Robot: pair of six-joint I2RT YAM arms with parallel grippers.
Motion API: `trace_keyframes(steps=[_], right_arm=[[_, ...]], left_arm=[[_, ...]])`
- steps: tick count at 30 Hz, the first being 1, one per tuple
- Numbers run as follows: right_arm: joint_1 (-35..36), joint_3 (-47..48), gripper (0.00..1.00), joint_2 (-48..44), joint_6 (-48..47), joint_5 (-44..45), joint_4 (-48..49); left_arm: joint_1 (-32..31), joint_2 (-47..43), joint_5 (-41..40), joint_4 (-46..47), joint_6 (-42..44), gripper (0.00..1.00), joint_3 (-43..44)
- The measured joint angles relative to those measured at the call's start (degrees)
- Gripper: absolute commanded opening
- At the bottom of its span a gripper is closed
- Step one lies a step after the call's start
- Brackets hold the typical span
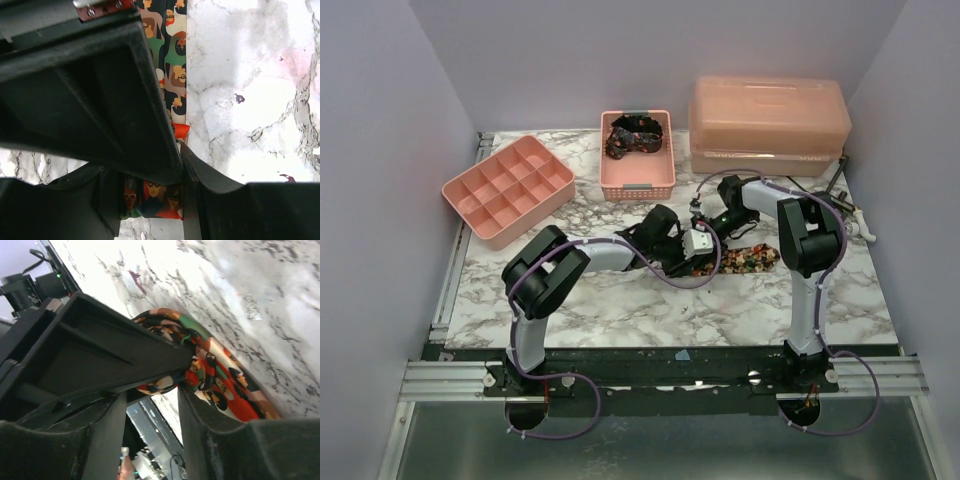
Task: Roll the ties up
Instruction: Roll the tie at the center of the board.
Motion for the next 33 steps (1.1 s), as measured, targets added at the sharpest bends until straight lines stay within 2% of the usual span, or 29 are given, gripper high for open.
trace_keyframes(steps=[1,3,5,6,10,14,24,28,33], right_arm=[[0.0,-0.15,0.35,0.63,0.35,-0.13,0.15],[-0.15,-0.87,0.15,1.81,1.27,-0.96,0.61],[-0.35,-1.22,0.01,2.19,1.84,-1.7,0.83],[-0.39,-1.36,0.01,2.23,1.81,-1.7,1.03],[-0.76,-1.44,0.01,2.36,1.97,-1.05,0.59],[-1.57,-1.46,0.01,3.28,1.7,-0.44,-1.09],[-4.04,0.33,0.01,6.4,-1.4,1.36,-5.92],[-4.04,3.26,0.01,7.93,-2.38,2.34,-7.19],[-4.09,4.81,0.01,8.76,-4.39,3.43,-9.05]], left_arm=[[0.02,0.04,0.0,-0.28,-0.13,0.38,0.17],[0.0,0.31,-0.04,-1.09,-0.33,0.38,0.83],[-0.11,0.72,-0.22,-1.84,-0.57,0.42,1.42],[-0.11,0.87,-0.31,-2.21,-0.63,0.44,1.66],[-0.11,0.94,-0.39,-2.84,-1.27,0.65,2.03],[0.94,0.92,2.45,-1.51,-2.4,0.74,0.87],[4.04,0.28,11.28,12.76,-1.73,0.75,-6.73],[3.45,0.59,11.15,15.63,-1.51,0.72,-6.71],[0.9,1.9,7.28,15.98,0.22,0.74,-5.29]])
